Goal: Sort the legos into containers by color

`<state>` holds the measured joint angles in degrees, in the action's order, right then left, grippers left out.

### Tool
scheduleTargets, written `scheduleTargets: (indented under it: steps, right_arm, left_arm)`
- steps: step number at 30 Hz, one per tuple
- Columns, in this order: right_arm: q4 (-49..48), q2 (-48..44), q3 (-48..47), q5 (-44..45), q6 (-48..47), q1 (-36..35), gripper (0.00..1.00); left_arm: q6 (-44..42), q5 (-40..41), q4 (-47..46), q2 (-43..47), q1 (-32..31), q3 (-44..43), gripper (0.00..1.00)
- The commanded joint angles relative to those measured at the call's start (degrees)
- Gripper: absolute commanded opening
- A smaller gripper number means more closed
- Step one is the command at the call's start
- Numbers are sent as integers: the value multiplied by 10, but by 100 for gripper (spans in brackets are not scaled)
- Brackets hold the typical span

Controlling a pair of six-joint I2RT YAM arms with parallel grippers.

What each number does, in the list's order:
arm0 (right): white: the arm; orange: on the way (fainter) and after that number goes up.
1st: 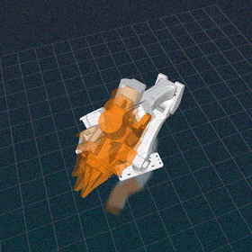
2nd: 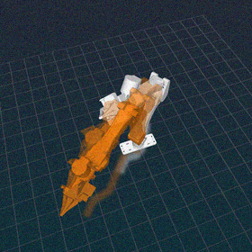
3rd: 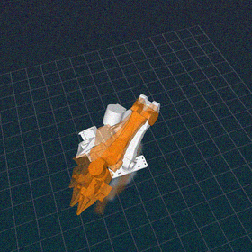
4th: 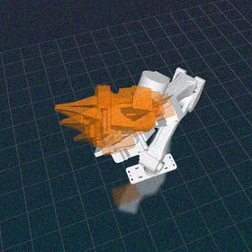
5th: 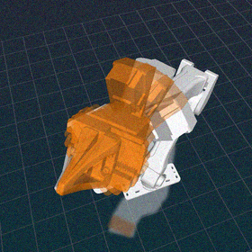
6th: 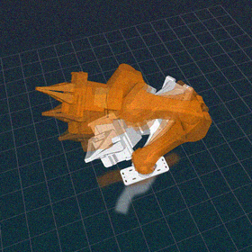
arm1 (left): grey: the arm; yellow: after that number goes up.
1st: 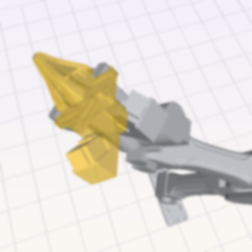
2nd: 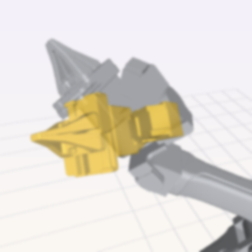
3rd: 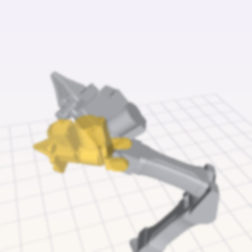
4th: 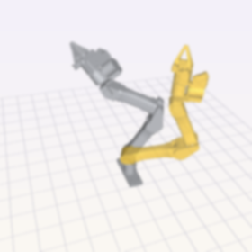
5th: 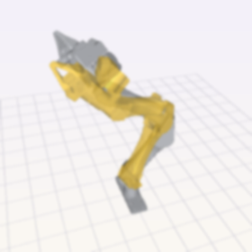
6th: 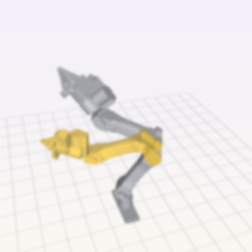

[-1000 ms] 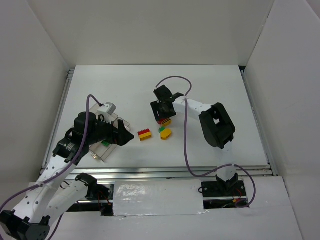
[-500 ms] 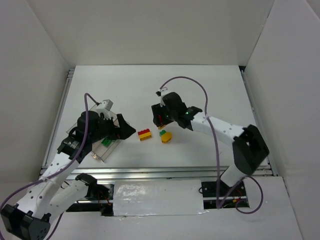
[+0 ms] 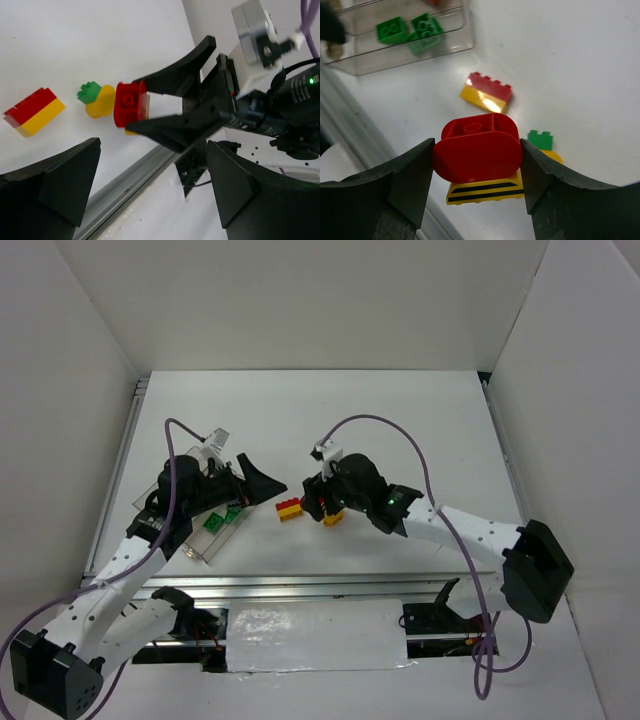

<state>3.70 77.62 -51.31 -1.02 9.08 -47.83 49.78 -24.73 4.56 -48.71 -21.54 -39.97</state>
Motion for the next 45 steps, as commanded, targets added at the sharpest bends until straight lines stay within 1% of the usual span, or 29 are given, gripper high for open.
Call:
scheduleTargets:
  steps: [1,6,11,14,17,21,22,23,26,27,28,29,30,31,32,33,34,35,36,38,45]
  right_arm:
    - [-88,-76,19,-59,-30,-30,24]
    - [-109,-126,41,-58,-37,-63,24]
    - [-116,-145,38,-52,-39,-84,25]
    - [-108,-141,19,-53,-46,-94,25]
    - [-94,-121,-4,-50,-53,-103,26]
    - [-77,-107,-28,-12,-65,-120,26]
    - [-75,-107,-32,-5,-67,-123,26]
    - [-73,-107,-35,6,-70,-126,26]
    - [-69,-107,-39,9,-70,-129,26]
    - [-69,-107,-40,9,-69,-129,26]
    - [-69,-107,-40,9,-67,-129,26]
    - [-67,-106,-41,9,-66,-130,27]
    - [-67,-103,-41,27,-64,-130,27]
    - [-65,-101,-42,30,-61,-130,27]
    - [-65,-99,-43,31,-59,-131,34]
    - [-67,-98,-42,35,-56,-131,47]
    - [-70,-99,-38,34,-46,-130,66]
    - [-72,-100,-36,30,-41,-130,90]
    - [-75,-101,-34,29,-35,-130,100]
    - [-72,-109,-29,22,-16,-127,100]
    - [-43,-163,-8,42,30,-109,100]
  left_arm:
    - [24,-67,-74,-11,1,5,99]
    - [26,-85,-67,-14,-3,11,99]
    - [27,-95,-71,-3,-13,18,97]
    - [32,-98,-79,-2,-35,13,95]
    - [24,-84,-76,-11,-77,-5,93]
    - [16,-62,-54,-24,-107,-19,87]
    - [17,-58,-56,-25,-111,-17,82]
    - [16,-54,-55,-25,-115,-15,80]
    - [8,-48,-47,-32,-116,-15,53]
    - [8,-50,-47,-34,-116,-15,35]
    - [8,-54,-49,-38,-117,-13,27]
    - [8,-57,-55,-39,-117,-12,21]
    - [8,-59,-59,-42,-117,-12,9]
    - [7,-61,-61,-42,-117,-13,4]
    - [4,-68,-72,-43,-117,-14,0]
    - [1,-75,-83,-41,-117,-14,0]
    - [1,-82,-97,-36,-117,-10,0]
    - [1,-94,-110,-32,-118,-8,0]
    - [0,-97,-132,-26,-117,-6,0]
    - [-4,-98,-140,-13,-117,-8,0]
    - [-44,-70,-102,9,-117,-29,0]
